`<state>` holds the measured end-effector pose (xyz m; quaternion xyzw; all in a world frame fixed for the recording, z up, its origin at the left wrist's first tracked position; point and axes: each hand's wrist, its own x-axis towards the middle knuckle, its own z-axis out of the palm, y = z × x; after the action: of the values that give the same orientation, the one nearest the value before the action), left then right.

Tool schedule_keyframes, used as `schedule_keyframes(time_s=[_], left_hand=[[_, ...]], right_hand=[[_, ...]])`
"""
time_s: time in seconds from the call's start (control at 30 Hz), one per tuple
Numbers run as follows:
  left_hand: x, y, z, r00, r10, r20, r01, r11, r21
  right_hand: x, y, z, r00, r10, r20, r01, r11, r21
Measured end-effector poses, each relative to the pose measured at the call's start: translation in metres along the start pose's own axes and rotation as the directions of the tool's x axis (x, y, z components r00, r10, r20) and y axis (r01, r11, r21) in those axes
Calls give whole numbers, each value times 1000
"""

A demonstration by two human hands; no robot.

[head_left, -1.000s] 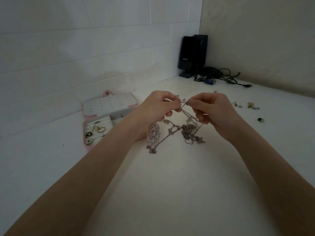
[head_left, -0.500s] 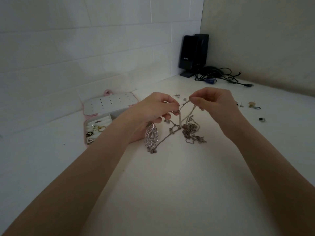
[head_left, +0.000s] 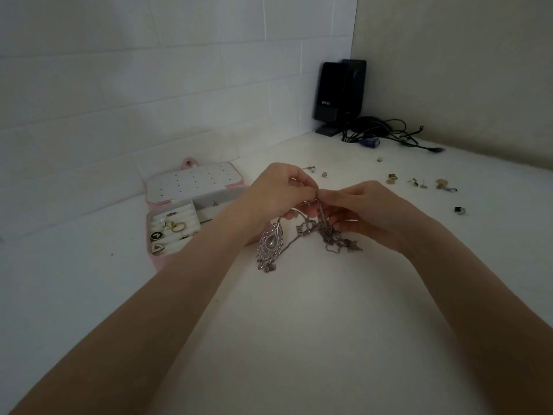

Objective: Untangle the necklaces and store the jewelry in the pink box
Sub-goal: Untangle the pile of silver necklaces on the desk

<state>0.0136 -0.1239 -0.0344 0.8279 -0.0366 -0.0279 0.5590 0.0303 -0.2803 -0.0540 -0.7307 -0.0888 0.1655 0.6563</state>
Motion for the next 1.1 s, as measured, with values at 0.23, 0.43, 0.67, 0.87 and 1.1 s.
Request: schedule_keyframes(time_s=[0.23,0.43,0.67,0.87,1.1], left_hand=[[-1,0,4,990,120,-76,-111,987,118],[0,-3,12,973,190,-132,-134,929,344],[3,-1,7,992,92,-86,-70,971,227],[2,1,-5,999,-51,4,51,966,-253],[6,4,-8,995,-102,-6,87,881,-464]], right_hand=[[2,2,1,998,-8,-70,13,998,63],[4,0,2,995,59,-85,-37,972,232],[1,-3,4,988,137,77,-148,974,168],[2,-3,1,994,83,74,-97,973,208],[3,-1,5,998,-64,-23,66,991,115]])
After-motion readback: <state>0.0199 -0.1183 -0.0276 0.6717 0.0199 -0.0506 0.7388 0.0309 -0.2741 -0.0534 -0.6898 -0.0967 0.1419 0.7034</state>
